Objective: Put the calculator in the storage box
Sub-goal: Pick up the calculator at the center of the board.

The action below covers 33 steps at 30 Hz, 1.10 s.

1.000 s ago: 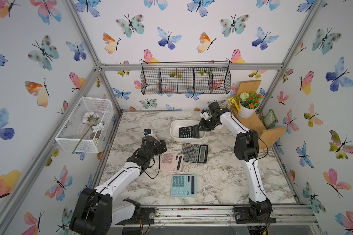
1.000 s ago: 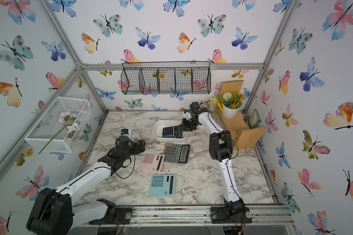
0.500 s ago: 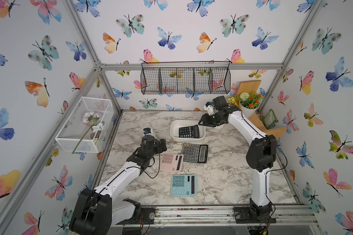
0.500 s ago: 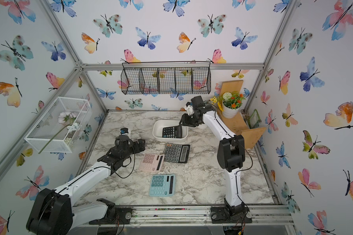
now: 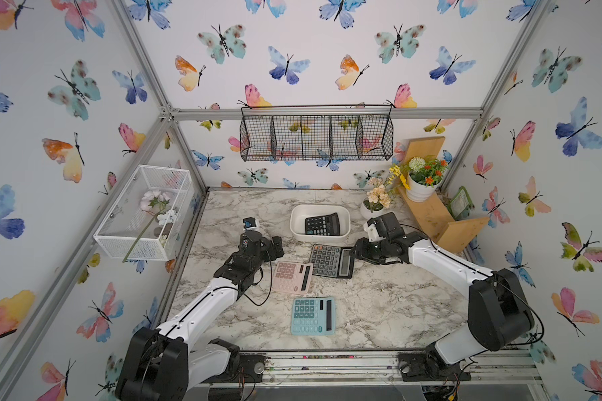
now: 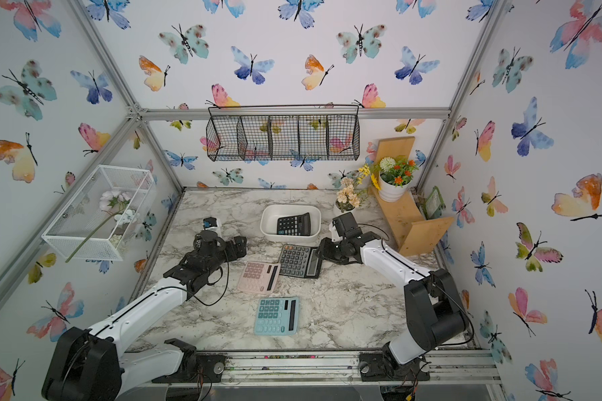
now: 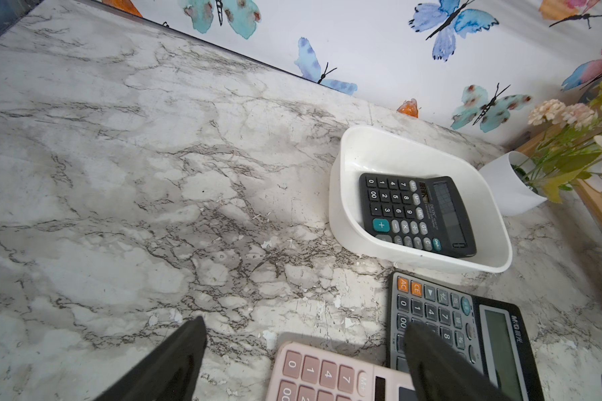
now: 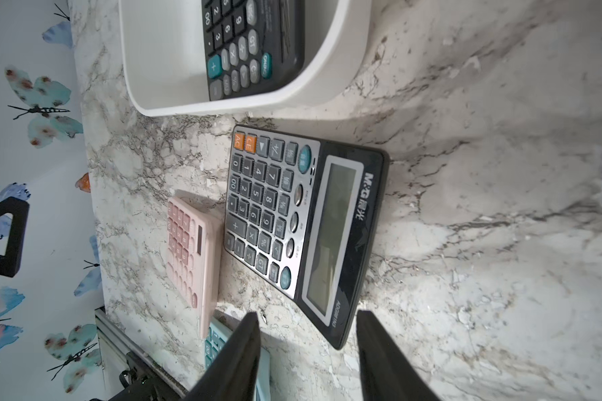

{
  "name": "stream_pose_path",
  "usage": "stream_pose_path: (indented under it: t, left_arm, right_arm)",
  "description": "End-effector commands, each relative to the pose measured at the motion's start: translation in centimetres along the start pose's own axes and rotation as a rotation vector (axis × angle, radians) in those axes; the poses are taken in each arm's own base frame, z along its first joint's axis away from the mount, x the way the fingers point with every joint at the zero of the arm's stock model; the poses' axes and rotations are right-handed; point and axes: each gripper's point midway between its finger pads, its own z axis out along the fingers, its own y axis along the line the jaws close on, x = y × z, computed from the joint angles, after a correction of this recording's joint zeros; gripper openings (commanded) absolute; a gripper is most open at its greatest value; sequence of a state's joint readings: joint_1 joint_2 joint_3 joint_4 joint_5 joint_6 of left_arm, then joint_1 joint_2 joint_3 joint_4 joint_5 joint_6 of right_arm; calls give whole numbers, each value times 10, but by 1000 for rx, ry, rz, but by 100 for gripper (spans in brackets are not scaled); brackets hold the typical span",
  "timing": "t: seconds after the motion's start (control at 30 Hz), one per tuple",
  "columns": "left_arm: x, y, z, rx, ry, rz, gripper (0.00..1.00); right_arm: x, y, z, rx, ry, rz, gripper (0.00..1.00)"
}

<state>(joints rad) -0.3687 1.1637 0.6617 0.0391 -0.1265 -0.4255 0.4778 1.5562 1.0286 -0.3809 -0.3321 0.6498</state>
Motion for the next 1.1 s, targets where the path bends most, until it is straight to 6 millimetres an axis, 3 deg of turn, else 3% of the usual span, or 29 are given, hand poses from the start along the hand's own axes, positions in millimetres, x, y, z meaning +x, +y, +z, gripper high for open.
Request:
stream_pose_path:
  t: [0.0,0.23,0.5,0.87,0.97,1.07]
  left_arm:
    - [-1,5,-4,-28,-7,11,95]
    - [1,6,-4,-29,-4,10,95]
    - [0,5,-5,-27,-8,12,95]
    - [5,5,-1,-22,4,11,95]
    - [5,5,-1,-22,4,10,95]
    - [6,5,-1,-23,5,11,95]
  right_arm:
    - [-11,7,7,-47,-59,23,50]
    - [-1,-10,45,-36,0,62,50]
    - [1,-20,56,-6,6,87,51]
    - [24,-33,79,-25,83,133,50]
    - [24,-30,81,-56,81,136,42]
    - [19,-23,75,-82,55,115,21]
